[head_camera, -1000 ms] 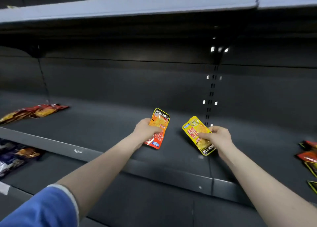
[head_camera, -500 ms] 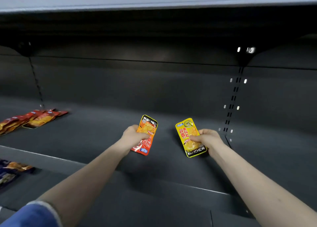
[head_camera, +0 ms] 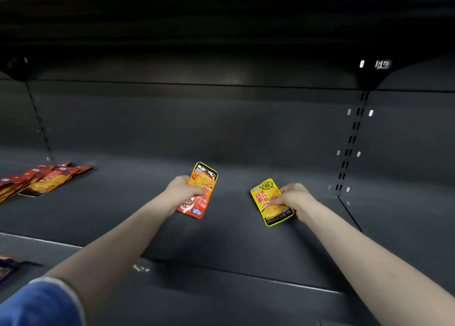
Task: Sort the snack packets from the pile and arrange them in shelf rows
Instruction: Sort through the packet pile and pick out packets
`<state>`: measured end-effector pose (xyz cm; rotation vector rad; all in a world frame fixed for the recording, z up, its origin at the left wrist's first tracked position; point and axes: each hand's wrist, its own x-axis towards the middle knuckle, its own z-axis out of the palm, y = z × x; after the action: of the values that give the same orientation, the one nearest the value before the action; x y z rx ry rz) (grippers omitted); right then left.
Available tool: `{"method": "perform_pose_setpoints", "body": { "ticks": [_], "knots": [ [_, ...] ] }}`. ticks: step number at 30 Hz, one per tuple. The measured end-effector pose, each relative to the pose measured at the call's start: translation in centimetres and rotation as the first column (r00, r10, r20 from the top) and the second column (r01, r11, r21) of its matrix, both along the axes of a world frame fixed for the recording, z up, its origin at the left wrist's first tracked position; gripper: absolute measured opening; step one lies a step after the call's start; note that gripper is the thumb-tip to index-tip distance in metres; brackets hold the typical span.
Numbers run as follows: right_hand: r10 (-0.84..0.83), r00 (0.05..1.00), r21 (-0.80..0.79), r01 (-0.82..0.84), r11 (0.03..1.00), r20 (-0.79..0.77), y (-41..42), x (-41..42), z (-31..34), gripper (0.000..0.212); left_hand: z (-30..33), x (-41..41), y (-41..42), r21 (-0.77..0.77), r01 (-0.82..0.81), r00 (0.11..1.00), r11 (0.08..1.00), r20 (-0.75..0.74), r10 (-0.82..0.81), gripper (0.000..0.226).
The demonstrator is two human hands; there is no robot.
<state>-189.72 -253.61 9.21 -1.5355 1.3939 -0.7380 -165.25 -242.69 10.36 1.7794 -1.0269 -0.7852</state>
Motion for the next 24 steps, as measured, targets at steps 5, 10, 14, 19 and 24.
{"method": "perform_pose_setpoints", "body": {
  "ticks": [5,10,14,19,24],
  "knots": [
    [-0.119,0.985,-0.077,0.110,0.991,-0.126,0.8,2.1,-0.9,0.045,0.0,3.5,-0.2,0.009,0.024,1.000,1.000,-0.002,-0.024,0.022],
    [-0.182,0.910,-0.204,0.111,0.973,-0.372,2.2,4.2,-0.3,0.043,-0.4,6.7,0.3,0.014,0.035,0.999,0.999,-0.002,-0.035,0.019],
    [-0.221,0.854,-0.259,0.106,0.960,-0.471,2.5,5.5,-0.5,0.041,-0.8,8.4,0.3,0.027,0.034,0.999,0.999,0.001,-0.034,0.016],
    [-0.246,0.797,-0.275,0.104,0.956,-0.552,2.3,6.1,-0.4,0.040,-1.2,9.3,0.1,0.029,0.056,0.998,0.998,-0.016,-0.055,0.021],
    [-0.226,0.758,-0.258,0.079,0.963,-0.612,1.7,6.3,-0.4,0.042,-1.4,9.5,-0.5,0.023,0.068,0.998,0.997,-0.017,-0.067,0.013]
  ]
}}
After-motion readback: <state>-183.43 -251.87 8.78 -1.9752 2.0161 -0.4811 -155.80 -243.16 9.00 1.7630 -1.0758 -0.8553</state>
